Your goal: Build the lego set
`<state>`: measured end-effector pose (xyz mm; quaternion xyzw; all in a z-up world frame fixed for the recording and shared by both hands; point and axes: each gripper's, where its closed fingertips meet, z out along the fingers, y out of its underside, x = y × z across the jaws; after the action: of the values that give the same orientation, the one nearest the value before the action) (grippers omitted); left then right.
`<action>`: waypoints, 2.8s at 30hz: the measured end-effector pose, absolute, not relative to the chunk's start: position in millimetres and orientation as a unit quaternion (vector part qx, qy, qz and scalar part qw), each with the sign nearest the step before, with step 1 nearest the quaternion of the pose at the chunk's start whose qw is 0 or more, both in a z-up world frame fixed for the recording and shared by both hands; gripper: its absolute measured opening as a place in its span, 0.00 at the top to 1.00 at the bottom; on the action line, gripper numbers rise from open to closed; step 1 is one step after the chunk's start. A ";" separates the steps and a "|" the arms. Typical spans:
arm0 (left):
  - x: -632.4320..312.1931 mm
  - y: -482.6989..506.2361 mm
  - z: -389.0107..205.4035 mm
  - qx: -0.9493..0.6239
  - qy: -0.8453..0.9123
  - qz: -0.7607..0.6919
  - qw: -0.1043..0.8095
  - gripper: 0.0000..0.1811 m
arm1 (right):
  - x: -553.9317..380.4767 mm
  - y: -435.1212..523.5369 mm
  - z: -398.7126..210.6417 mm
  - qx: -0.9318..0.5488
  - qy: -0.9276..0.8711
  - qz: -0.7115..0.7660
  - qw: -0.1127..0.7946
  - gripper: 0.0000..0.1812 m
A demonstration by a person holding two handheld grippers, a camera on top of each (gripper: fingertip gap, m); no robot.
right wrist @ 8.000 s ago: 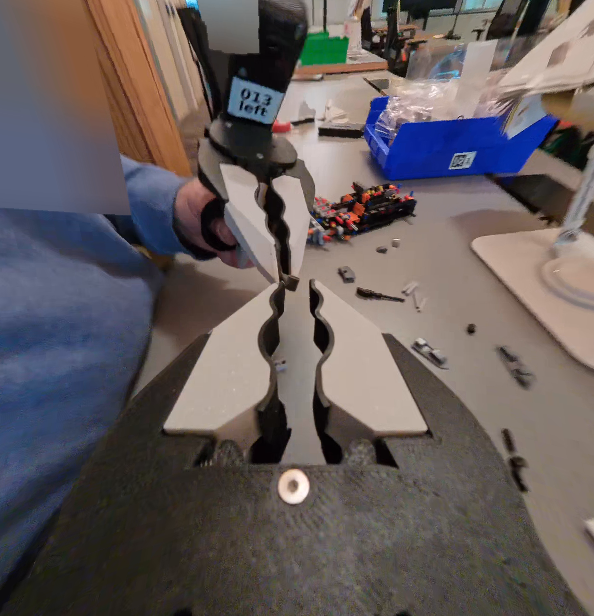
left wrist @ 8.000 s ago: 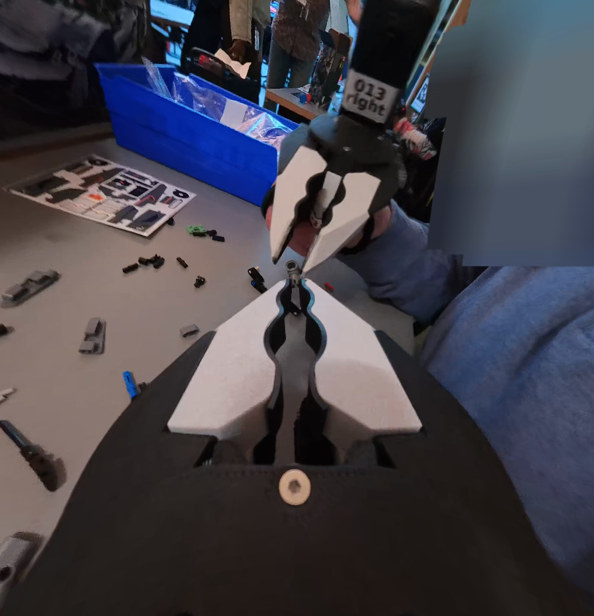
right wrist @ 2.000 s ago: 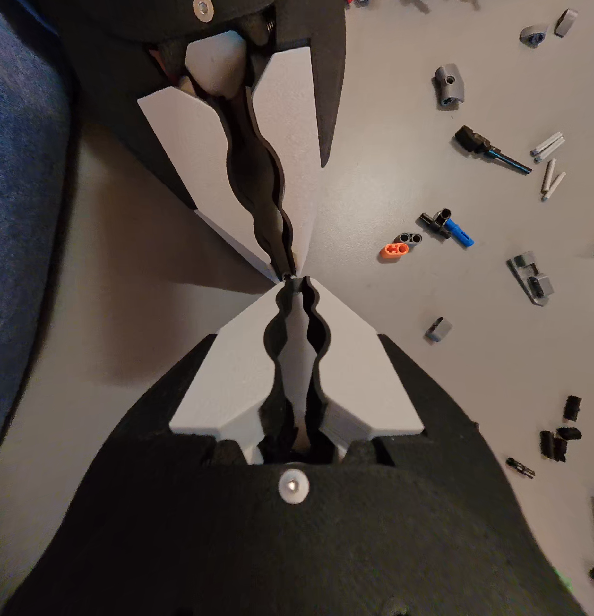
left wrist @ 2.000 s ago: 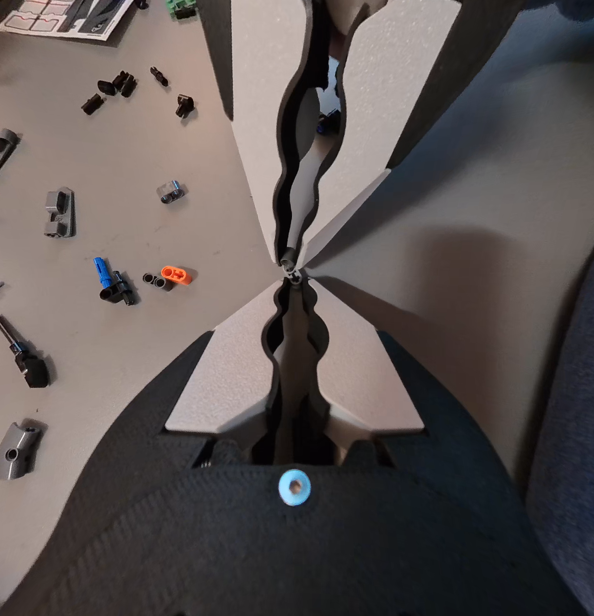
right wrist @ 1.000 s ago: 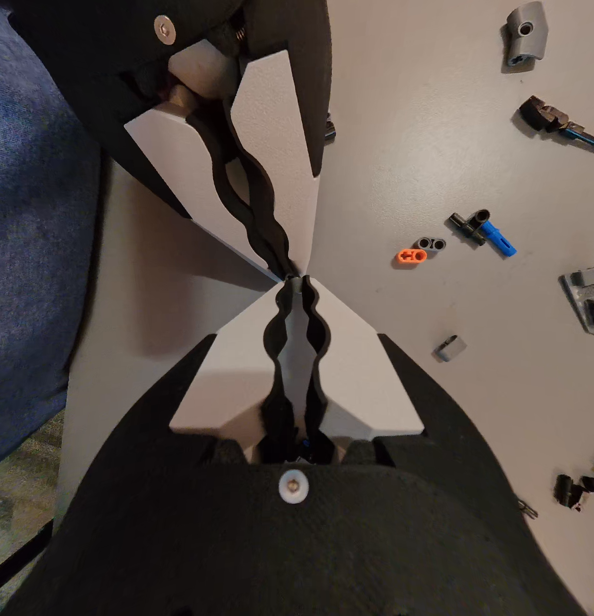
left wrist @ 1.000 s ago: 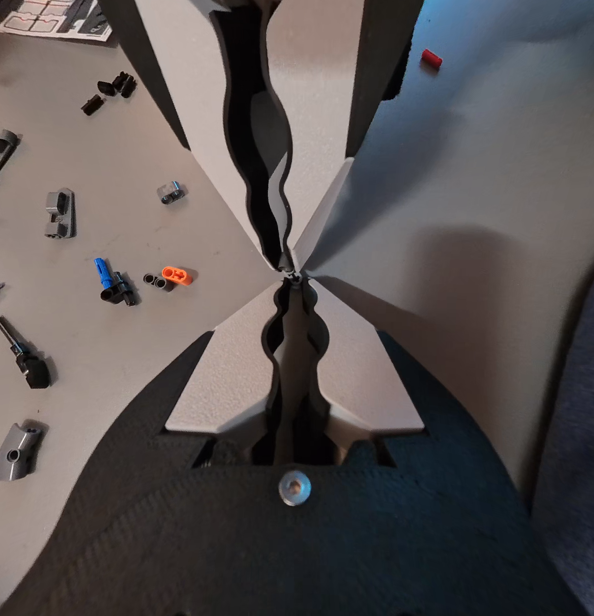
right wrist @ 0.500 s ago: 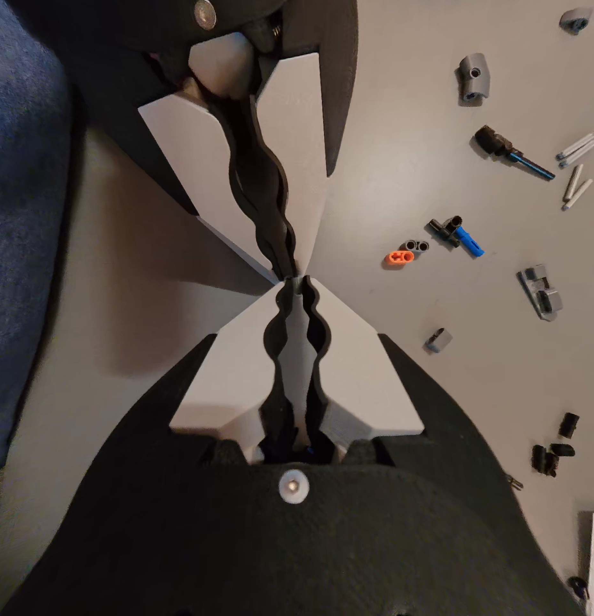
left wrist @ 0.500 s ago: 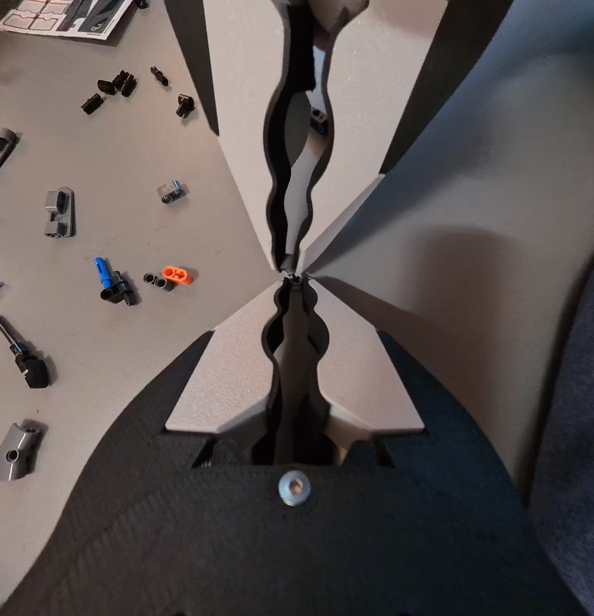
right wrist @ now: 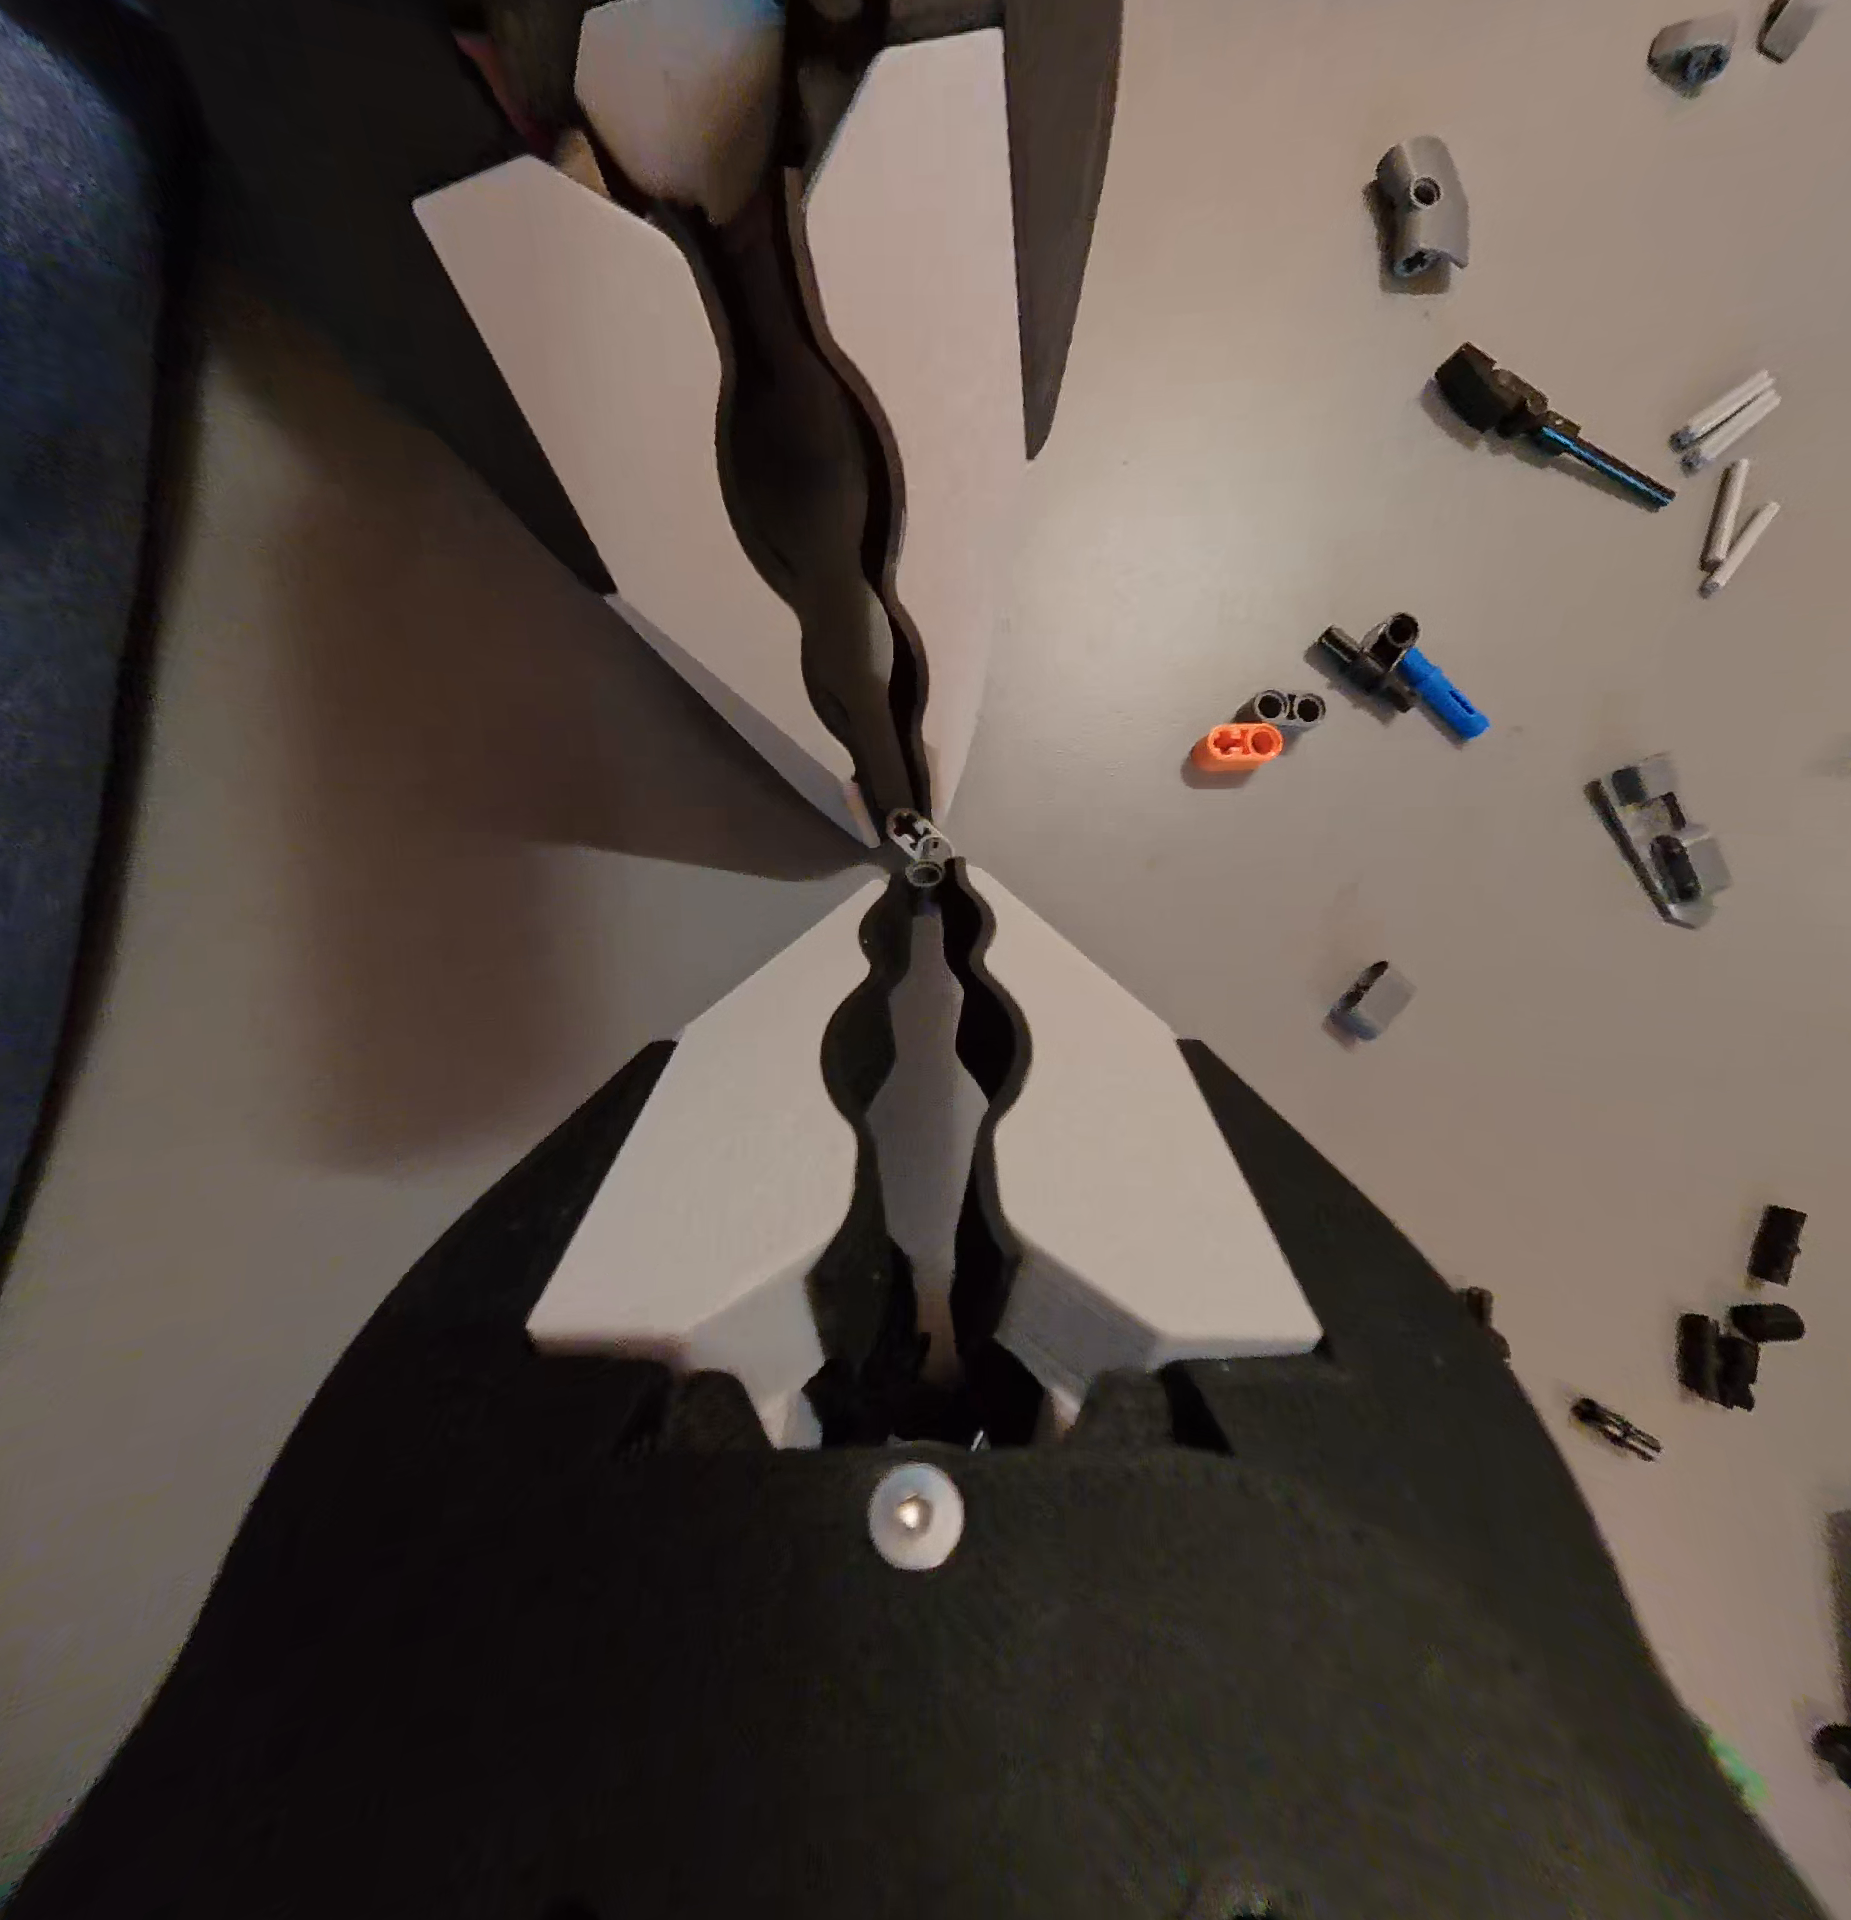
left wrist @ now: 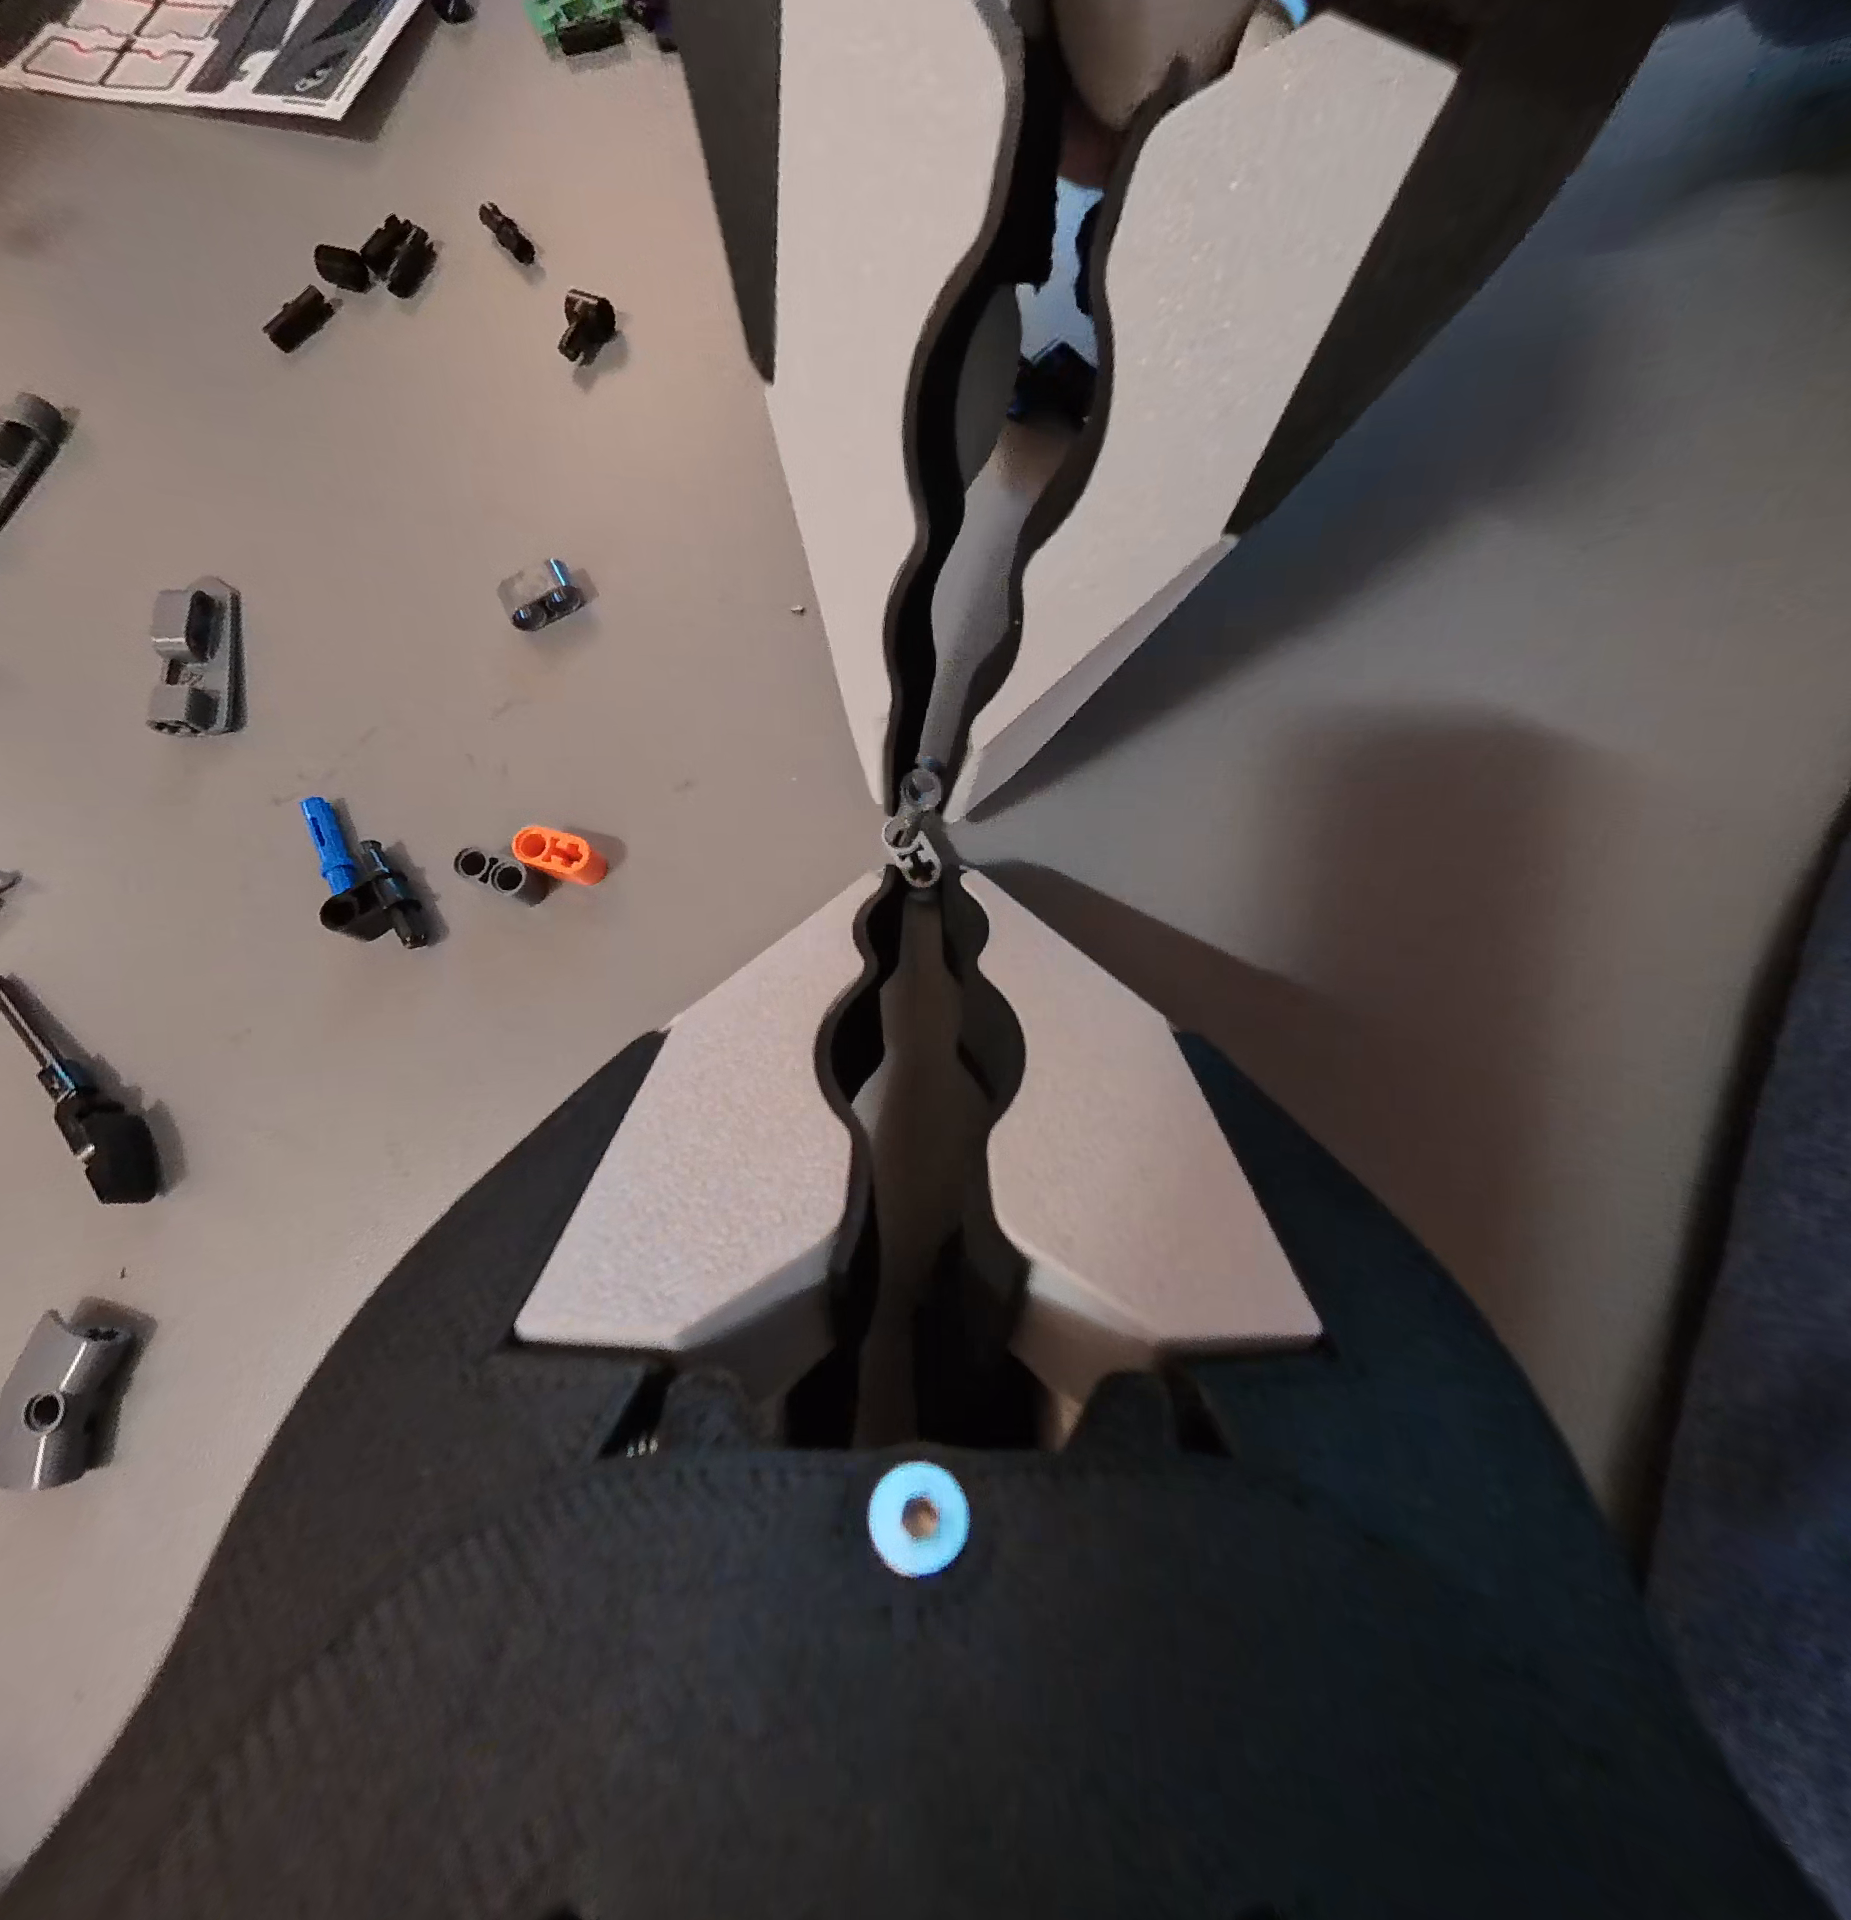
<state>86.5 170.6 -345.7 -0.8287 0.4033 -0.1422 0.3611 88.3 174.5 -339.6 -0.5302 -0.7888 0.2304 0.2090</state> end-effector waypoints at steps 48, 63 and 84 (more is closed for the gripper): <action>86.9 172.9 -324.7 -0.813 0.387 -0.149 0.408 0.85 | 106.4 182.2 -288.3 -0.570 -0.694 0.369 0.240 0.98; 106.5 170.6 -238.4 -0.715 0.215 -0.528 0.405 0.94 | 100.3 165.6 -239.8 -0.447 -0.694 0.398 0.400 0.98; 109.9 164.8 -217.9 -0.658 0.158 -0.643 0.359 0.97 | 101.2 158.2 -222.9 -0.420 -0.683 0.374 0.467 0.98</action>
<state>109.9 164.8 -217.9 -0.6582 0.1585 -0.6425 0.3589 101.2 158.2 -222.9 -0.4198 -0.6828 0.3738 0.4667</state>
